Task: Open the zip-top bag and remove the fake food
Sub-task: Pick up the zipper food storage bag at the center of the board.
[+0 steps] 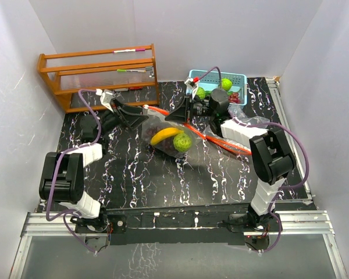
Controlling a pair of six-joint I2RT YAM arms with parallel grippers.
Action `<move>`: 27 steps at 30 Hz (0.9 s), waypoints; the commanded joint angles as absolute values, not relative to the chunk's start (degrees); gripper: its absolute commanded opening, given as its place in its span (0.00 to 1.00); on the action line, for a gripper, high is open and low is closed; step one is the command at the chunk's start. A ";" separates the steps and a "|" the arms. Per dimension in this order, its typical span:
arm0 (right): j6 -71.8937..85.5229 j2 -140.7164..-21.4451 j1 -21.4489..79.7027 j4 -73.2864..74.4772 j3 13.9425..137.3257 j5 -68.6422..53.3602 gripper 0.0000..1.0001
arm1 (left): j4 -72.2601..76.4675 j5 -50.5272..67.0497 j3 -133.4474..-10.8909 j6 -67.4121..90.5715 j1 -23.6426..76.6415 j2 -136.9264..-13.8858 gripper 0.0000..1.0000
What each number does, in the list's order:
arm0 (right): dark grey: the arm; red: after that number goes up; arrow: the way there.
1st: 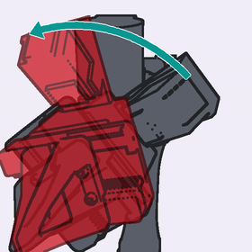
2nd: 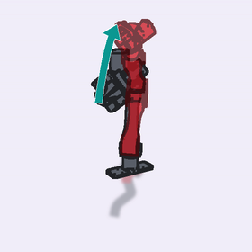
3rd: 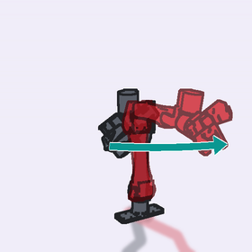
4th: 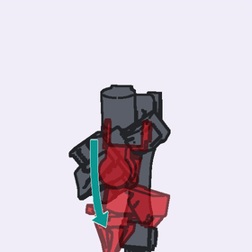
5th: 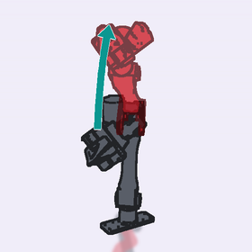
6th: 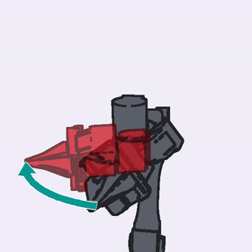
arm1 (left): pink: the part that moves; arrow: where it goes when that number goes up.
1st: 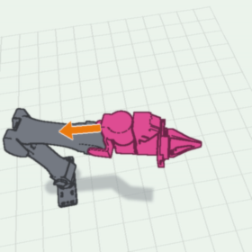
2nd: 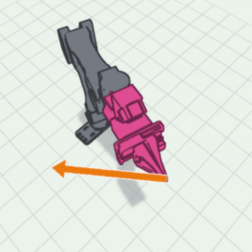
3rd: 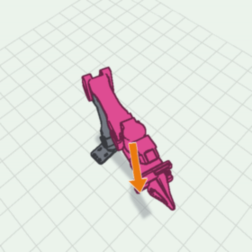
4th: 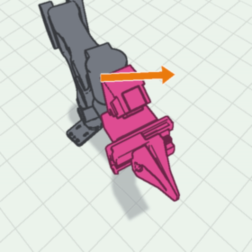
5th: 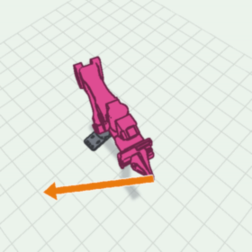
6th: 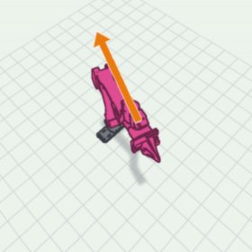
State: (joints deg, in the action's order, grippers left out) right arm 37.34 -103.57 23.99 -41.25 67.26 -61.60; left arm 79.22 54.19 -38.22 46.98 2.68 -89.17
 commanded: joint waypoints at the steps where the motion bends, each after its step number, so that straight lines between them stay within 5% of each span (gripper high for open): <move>1: 46.20 -104.15 24.02 -56.88 67.10 -66.48 0.08 | 76.78 58.49 -41.96 40.40 6.83 -85.44 0.81; 6: 52.42 -105.38 24.08 -63.43 66.94 -68.16 0.08 | 64.30 59.12 -46.76 32.11 11.44 -85.37 0.71; 11: 58.37 -106.40 24.08 -69.31 67.06 -69.73 0.08 | 66.50 59.60 -47.65 34.32 11.78 -86.14 0.29; 18: 62.47 -107.58 23.90 -72.80 67.39 -68.73 0.08 | 63.74 59.42 -46.86 32.86 11.78 -83.08 0.00; 24: 66.84 -109.03 23.76 -78.44 67.08 -68.15 0.10 | 58.78 58.46 -47.12 31.04 11.85 -81.08 0.00; 27: 67.01 -109.18 23.69 -78.84 66.55 -67.23 0.24 | 56.14 57.82 -47.82 30.93 12.03 -80.90 0.00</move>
